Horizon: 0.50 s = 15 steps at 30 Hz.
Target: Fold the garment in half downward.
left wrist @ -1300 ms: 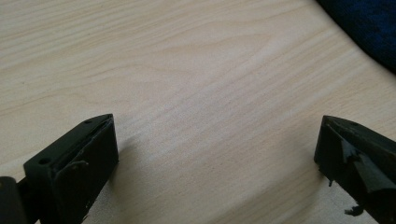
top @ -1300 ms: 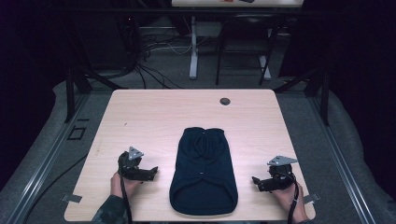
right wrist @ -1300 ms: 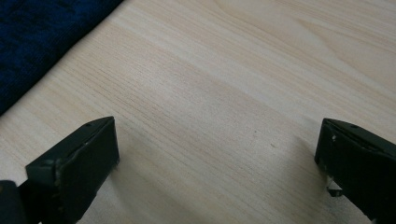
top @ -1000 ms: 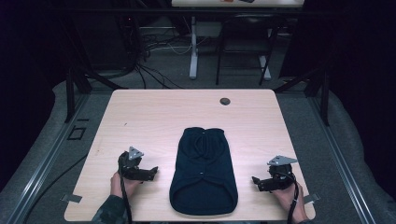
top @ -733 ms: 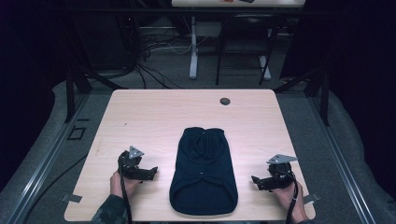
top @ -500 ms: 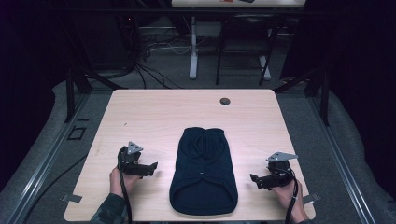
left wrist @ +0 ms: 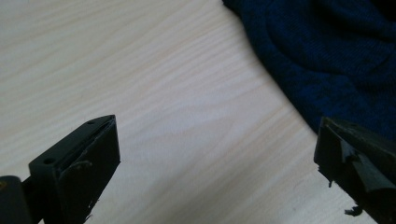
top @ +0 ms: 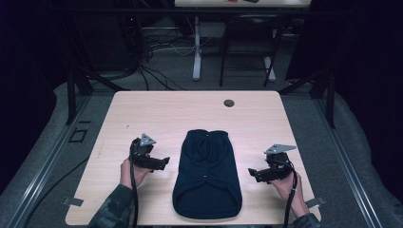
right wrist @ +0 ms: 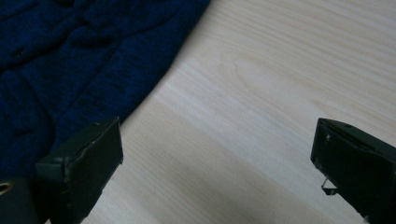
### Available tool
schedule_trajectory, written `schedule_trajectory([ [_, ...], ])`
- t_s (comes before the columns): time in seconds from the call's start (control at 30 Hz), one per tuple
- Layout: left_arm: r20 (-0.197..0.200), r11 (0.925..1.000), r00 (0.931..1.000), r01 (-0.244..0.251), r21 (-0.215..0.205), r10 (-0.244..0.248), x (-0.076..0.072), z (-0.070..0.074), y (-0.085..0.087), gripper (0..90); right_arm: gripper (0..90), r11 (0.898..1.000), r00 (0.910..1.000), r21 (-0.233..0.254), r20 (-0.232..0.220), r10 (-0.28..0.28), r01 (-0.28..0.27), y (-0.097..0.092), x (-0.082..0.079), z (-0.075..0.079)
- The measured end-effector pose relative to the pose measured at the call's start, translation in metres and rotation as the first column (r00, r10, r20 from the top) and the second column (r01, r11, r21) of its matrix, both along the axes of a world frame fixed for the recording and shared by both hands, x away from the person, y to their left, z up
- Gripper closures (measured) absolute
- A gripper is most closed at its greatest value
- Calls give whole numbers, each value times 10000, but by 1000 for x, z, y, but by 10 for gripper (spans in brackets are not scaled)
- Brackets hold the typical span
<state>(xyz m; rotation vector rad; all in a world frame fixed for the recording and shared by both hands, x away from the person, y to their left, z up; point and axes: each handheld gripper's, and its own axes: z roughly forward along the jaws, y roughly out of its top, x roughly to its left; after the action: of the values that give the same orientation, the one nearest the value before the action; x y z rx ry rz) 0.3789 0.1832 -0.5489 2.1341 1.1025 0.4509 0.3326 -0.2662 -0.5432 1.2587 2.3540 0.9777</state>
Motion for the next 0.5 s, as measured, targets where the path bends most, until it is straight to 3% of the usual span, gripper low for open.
schedule_trajectory([
  [0.5,-5,9973,9975,707,189,-707,31,17,-36,4,23,9981,9977,-29,-270,621,-622,27,33,11],
])
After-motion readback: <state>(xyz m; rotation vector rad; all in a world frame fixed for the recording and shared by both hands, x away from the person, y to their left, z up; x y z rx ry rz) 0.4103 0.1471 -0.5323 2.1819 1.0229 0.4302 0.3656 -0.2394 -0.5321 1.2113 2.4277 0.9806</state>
